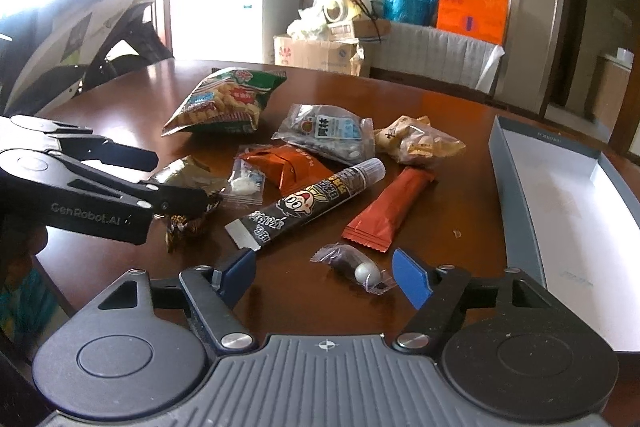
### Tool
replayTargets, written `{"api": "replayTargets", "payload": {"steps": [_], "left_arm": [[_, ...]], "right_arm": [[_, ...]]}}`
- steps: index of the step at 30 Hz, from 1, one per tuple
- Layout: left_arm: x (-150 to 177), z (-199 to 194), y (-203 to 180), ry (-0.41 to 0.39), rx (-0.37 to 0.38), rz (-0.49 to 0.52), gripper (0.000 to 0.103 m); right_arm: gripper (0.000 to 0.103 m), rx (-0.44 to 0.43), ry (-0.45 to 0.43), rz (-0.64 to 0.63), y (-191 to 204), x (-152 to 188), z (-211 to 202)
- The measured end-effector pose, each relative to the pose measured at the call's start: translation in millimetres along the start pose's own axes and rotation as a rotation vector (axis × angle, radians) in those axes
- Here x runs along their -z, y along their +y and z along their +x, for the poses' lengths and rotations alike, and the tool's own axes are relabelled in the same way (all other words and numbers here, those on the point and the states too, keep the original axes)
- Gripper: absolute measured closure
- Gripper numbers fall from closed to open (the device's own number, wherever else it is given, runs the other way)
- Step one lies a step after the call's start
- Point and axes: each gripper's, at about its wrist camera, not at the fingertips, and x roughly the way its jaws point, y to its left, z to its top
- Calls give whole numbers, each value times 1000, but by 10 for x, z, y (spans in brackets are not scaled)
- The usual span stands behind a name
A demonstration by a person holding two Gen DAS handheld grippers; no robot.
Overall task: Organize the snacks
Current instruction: 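Close the left gripper on the tan paper packet while the right gripper approaches the clear candy packet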
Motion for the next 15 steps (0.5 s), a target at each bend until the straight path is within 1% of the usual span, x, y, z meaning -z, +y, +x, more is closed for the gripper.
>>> {"api": "replayTargets", "payload": {"steps": [3, 4, 5, 6, 7, 9, 13, 15], "left_arm": [[-4, 28, 4, 0, 6, -6, 25], [-7, 41, 13, 1, 6, -9, 25], [-8, 47, 19, 1, 9, -10, 25], [-8, 50, 24, 0, 12, -9, 28], [-5, 51, 25, -2, 16, -6, 31], [-5, 64, 39, 0, 41, -6, 47], [-28, 97, 49, 10, 65, -23, 50], [-26, 105, 37, 13, 72, -22, 54]], "right_arm": [[30, -2, -1, 0, -34, -12, 44], [32, -5, 4, 2, -46, -14, 67], [38, -13, 12, 5, -58, -16, 91], [40, -19, 21, 8, -66, -16, 115], [40, -21, 24, 10, -70, -15, 126], [42, -25, 26, 14, -71, -21, 128], [44, -37, 28, 23, -85, -20, 137], [46, -40, 28, 24, -97, -25, 143]]}}
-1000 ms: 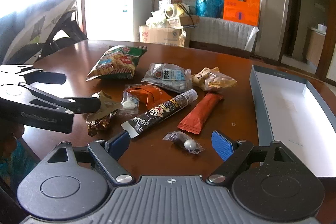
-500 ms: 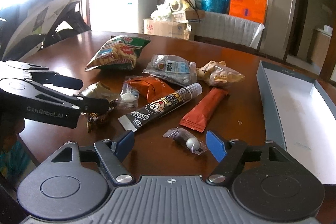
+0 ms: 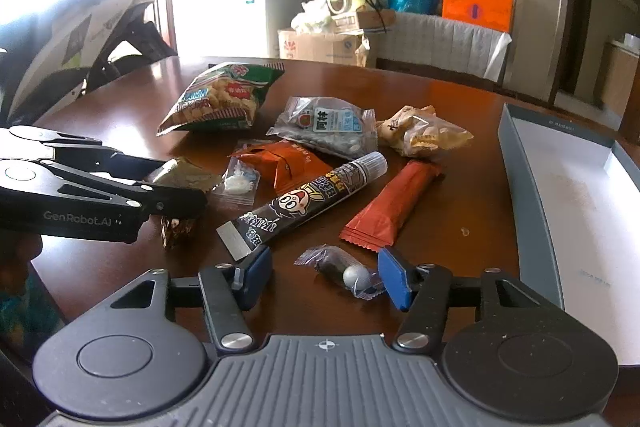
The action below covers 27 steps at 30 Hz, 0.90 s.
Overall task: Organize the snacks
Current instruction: 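Close the left gripper on the tan paper packet while the right gripper approaches the clear candy packet, then close the right gripper on the small clear packet with white candy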
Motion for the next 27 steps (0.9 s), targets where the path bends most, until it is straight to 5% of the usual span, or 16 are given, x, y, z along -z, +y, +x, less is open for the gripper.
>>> {"api": "replayTargets", "payload": {"steps": [6, 27], "left_arm": [[1, -2, -22, -2, 13, 10, 65], [-62, -48, 116, -18, -27, -21, 66]], "right_arm": [[58, 2, 3, -2, -16, -19, -3], [74, 20, 14, -28, 15, -39, -31]]}}
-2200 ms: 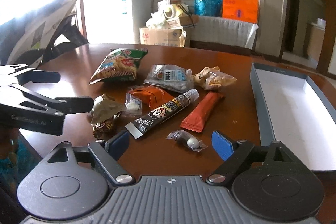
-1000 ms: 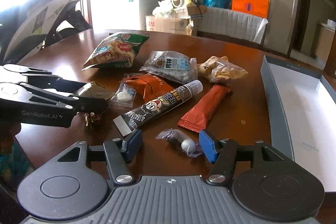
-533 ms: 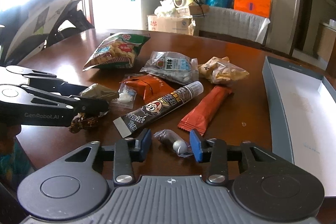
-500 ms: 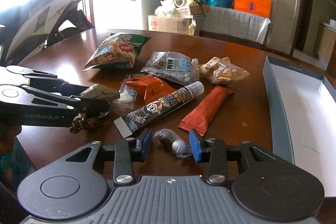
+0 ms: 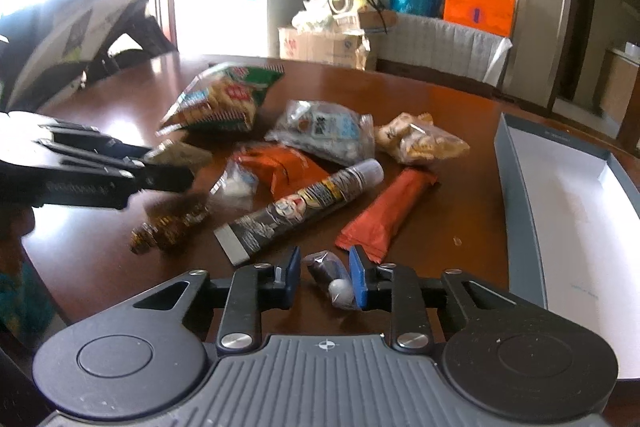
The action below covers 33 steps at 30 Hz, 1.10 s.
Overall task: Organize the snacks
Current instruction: 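Close the right gripper on the small clear packet with white candy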
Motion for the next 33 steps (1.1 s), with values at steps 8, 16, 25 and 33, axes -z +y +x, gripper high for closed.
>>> {"api": "replayTargets", "payload": {"steps": [8, 16, 25, 33], "left_arm": [[18, 7, -43, 5, 7, 15, 66], [17, 6, -57, 1, 17, 16, 66], [17, -7, -65, 2, 26, 28, 66], [9, -32, -63, -8, 38, 31, 66]], "right_arm": [[72, -11, -6, 27, -48, 31, 18], [52, 5, 21, 9, -49, 63, -75], [78, 58, 43, -19, -45, 76, -143], [86, 44, 19, -27, -23, 38, -178]]}}
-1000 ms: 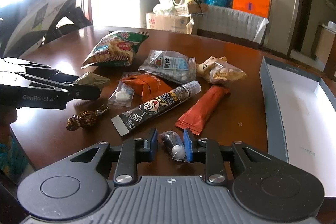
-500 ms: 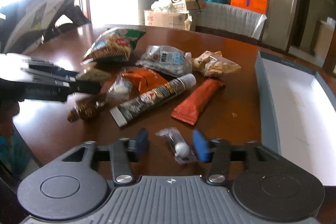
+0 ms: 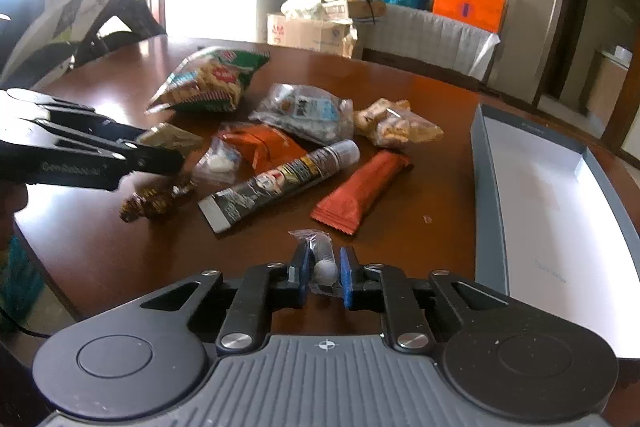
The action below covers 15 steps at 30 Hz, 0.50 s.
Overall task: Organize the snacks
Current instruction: 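Close the right gripper on the small clear packet with white candy, then carry both packets over the gray box and open both grippers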
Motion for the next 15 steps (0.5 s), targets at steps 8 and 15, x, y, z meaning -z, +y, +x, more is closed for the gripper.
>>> {"api": "replayTargets", "payload": {"steps": [8, 15], "left_arm": [[-38, -27, -31, -4, 6, 11, 67], [-134, -62, -191, -24, 31, 29, 67]], "right_arm": [[86, -29, -33, -4, 38, -85, -88], [86, -16, -70, 13, -9, -128, -204]]}}
